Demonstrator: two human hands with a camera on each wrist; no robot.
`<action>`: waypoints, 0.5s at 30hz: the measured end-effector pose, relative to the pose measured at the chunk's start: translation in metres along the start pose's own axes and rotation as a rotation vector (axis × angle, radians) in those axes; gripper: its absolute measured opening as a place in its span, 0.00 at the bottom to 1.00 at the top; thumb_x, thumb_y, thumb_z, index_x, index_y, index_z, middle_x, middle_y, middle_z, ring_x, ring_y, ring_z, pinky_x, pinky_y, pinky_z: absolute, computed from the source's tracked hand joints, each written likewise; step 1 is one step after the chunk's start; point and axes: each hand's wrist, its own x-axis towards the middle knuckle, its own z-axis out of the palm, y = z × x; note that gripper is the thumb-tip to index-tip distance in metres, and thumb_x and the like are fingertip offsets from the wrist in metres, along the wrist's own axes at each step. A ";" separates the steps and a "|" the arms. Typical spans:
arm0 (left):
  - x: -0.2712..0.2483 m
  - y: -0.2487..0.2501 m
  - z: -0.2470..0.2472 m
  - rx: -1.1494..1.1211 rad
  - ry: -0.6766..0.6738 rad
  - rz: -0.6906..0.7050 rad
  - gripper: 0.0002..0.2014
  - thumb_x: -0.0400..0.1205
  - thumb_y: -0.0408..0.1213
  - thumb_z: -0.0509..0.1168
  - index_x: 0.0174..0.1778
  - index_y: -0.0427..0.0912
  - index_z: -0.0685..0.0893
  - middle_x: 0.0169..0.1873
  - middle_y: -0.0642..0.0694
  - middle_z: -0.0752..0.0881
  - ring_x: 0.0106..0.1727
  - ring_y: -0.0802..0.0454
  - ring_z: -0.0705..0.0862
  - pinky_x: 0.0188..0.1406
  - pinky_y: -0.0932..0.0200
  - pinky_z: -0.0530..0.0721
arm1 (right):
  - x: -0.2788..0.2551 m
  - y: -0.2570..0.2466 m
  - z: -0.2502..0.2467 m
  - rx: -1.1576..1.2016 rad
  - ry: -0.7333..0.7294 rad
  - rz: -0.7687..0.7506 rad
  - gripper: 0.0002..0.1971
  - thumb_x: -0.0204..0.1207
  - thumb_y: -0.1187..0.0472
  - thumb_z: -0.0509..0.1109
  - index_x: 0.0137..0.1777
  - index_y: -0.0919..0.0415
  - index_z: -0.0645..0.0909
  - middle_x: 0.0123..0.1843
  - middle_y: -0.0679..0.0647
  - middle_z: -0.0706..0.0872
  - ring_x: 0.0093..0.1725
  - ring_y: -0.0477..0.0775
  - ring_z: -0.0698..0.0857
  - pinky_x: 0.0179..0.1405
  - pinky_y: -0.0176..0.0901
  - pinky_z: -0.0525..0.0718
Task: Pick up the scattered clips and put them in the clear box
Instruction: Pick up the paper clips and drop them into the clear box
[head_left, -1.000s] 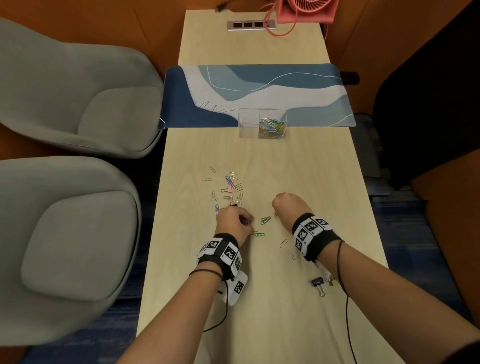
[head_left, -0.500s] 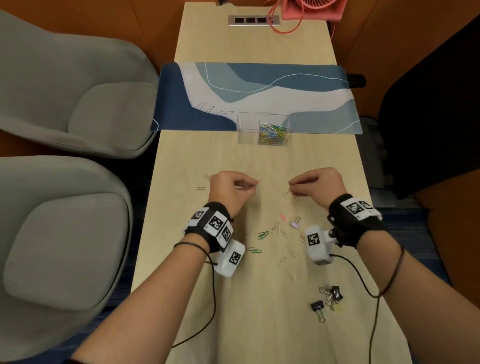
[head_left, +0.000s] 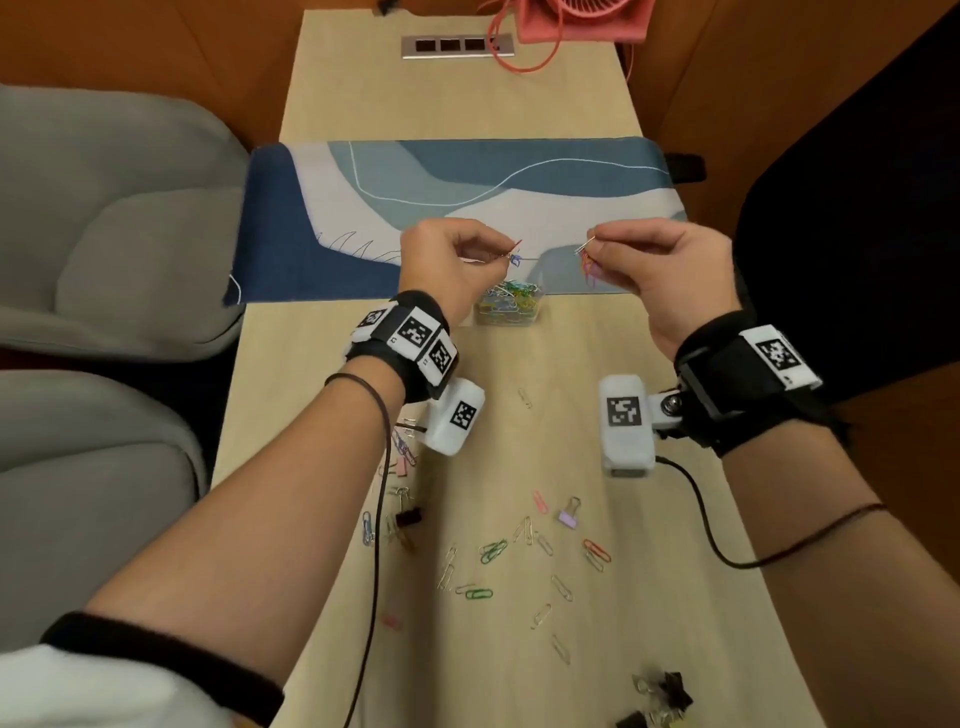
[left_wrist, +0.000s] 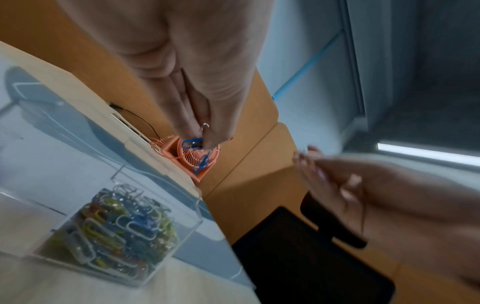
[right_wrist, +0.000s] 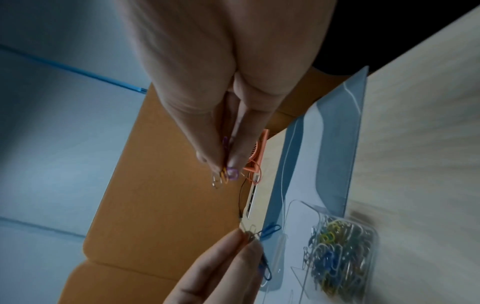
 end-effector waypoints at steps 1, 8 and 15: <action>0.004 -0.003 0.004 0.018 -0.020 0.007 0.08 0.72 0.23 0.75 0.43 0.37 0.93 0.39 0.44 0.92 0.42 0.49 0.91 0.49 0.58 0.90 | 0.005 0.000 0.003 -0.022 0.007 -0.029 0.07 0.68 0.75 0.77 0.41 0.63 0.89 0.42 0.61 0.92 0.44 0.57 0.91 0.48 0.44 0.89; 0.011 -0.032 0.016 0.083 -0.061 0.033 0.10 0.74 0.22 0.73 0.46 0.40 0.92 0.40 0.49 0.91 0.40 0.61 0.89 0.47 0.67 0.87 | 0.030 0.011 0.020 -0.091 0.057 -0.103 0.06 0.68 0.76 0.76 0.44 0.70 0.88 0.42 0.65 0.90 0.41 0.58 0.91 0.45 0.43 0.89; 0.009 -0.039 0.012 0.196 -0.093 0.156 0.09 0.73 0.30 0.77 0.48 0.42 0.92 0.44 0.49 0.90 0.42 0.56 0.87 0.49 0.63 0.88 | 0.048 0.024 0.026 -0.304 0.035 -0.195 0.04 0.66 0.72 0.77 0.39 0.65 0.89 0.39 0.61 0.91 0.40 0.59 0.92 0.46 0.52 0.91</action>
